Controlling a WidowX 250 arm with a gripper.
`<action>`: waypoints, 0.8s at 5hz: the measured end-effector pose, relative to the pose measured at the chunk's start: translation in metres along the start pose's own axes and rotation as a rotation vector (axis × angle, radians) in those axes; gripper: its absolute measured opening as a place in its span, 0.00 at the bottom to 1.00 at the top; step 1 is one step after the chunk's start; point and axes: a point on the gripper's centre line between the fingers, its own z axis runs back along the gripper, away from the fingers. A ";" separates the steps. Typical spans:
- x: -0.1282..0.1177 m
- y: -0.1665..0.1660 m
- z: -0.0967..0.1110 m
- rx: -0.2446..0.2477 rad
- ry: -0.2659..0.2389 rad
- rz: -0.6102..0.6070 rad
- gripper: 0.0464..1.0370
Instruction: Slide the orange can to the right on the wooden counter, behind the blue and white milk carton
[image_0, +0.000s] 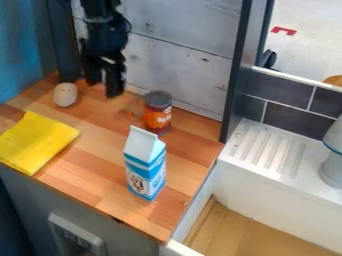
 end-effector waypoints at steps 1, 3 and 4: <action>-0.016 0.019 0.008 0.087 0.079 0.022 0.97; -0.077 0.065 0.010 0.069 0.204 0.170 0.97; -0.101 0.073 0.016 0.050 0.198 0.197 0.97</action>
